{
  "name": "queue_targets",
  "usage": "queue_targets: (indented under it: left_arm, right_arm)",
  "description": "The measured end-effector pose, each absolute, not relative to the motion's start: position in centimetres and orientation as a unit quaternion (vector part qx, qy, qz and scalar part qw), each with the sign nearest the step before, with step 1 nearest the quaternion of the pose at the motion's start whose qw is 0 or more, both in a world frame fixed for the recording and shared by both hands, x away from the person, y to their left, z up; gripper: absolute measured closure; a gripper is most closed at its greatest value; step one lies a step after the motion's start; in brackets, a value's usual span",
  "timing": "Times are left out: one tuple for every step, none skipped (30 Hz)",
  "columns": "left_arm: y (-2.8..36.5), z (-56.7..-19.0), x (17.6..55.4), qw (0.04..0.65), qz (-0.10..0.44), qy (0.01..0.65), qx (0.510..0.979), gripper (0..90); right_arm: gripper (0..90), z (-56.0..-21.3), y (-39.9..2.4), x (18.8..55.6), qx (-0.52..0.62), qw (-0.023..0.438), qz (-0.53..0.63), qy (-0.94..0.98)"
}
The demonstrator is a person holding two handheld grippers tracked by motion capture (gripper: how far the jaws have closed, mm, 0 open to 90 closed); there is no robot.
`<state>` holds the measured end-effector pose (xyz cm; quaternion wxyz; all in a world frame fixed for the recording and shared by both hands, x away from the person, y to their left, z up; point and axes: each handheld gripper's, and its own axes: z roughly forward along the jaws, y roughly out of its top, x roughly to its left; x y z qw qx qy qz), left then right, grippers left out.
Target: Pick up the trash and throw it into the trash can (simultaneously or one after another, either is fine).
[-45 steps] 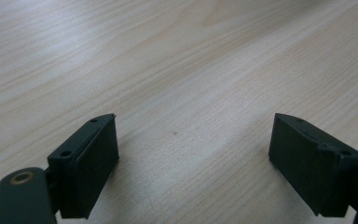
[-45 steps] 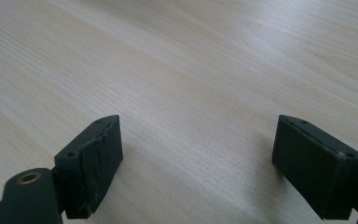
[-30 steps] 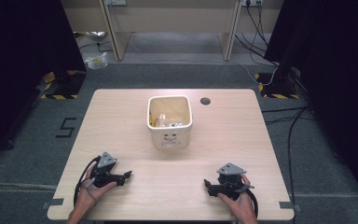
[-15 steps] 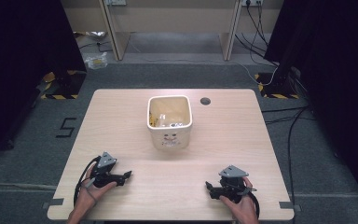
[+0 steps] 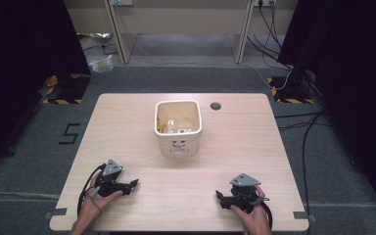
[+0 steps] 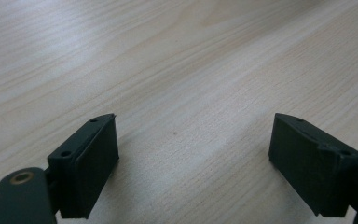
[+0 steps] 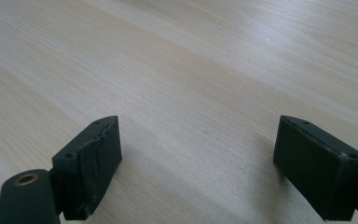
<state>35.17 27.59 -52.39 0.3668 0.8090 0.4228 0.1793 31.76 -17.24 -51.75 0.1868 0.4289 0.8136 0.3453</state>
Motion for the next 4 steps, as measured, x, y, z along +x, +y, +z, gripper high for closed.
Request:
queue_targets:
  left_arm:
    - [27.58,-52.39,35.17,0.367,0.179,0.423,0.809,14.6]
    - [27.59,-52.39,35.17,0.367,0.179,0.423,0.809,14.6]
    - [27.59,-52.39,35.17,0.367,0.179,0.423,0.809,14.6]
    - [27.58,-52.39,35.17,0.367,0.179,0.423,0.809,14.6]
  right_arm:
    - [15.4,-51.75,-17.24,31.76,0.429,0.187,0.345,0.813]
    - [15.4,-51.75,-17.24,31.76,0.429,0.187,0.345,0.813]
    - [15.3,-51.75,-17.24,31.76,0.429,0.187,0.345,0.813]
    - [15.2,-51.75,-17.24,31.78,0.429,0.187,0.345,0.814]
